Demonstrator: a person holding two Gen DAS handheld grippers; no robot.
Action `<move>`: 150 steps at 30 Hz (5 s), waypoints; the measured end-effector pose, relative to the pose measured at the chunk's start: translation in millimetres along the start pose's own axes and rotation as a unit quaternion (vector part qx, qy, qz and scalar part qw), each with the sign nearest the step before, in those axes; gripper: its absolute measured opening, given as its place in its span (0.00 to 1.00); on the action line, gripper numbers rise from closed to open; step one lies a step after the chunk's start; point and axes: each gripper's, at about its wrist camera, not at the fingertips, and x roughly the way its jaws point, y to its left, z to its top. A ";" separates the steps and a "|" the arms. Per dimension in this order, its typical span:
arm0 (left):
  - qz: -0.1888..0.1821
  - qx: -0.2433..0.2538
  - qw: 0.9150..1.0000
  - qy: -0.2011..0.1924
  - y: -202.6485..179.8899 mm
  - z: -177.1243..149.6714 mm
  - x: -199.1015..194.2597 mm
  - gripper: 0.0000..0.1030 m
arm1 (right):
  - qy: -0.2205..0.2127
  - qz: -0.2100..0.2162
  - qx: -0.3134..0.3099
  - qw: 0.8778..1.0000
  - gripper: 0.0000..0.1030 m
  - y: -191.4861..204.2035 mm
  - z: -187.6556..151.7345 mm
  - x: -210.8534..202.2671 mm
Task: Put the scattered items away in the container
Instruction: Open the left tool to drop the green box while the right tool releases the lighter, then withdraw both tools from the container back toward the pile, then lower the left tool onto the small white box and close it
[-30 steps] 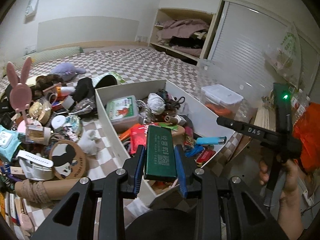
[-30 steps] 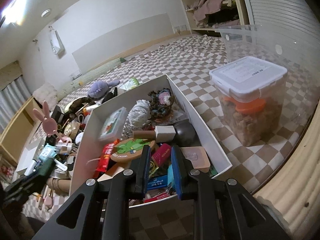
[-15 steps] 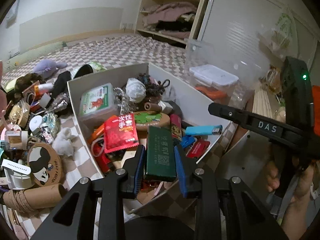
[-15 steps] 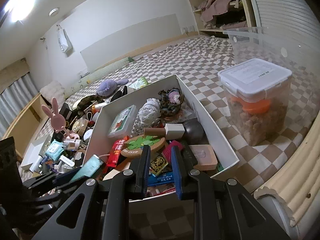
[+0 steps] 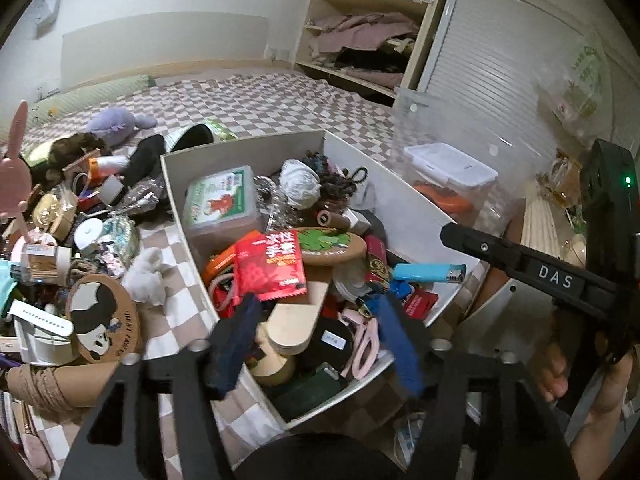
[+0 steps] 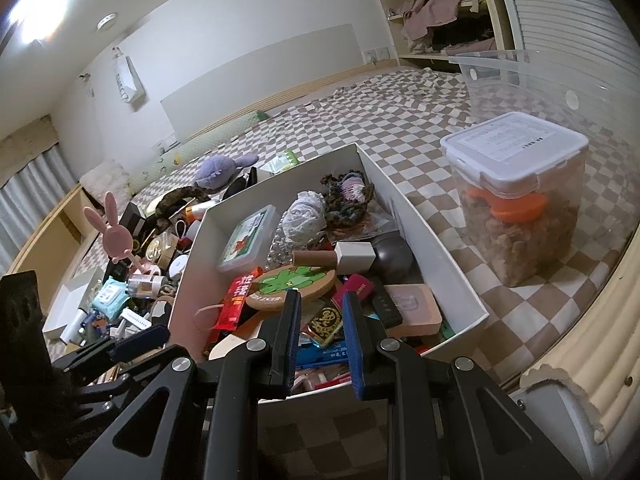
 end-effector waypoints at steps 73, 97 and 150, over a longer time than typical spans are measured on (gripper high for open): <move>0.277 -0.037 0.959 -0.056 266.0 -95.7 -216.5 0.99 | -0.009 0.132 -0.349 0.928 1.00 307.2 -96.1 46.8; 0.127 0.016 0.976 0.177 303.8 -152.5 -161.4 0.47 | 0.139 0.206 -0.319 0.914 0.99 341.8 -165.8 132.8; 0.142 0.030 0.952 0.269 328.1 -151.3 -130.3 0.53 | 0.175 0.248 -0.191 0.934 0.99 302.1 -146.4 141.6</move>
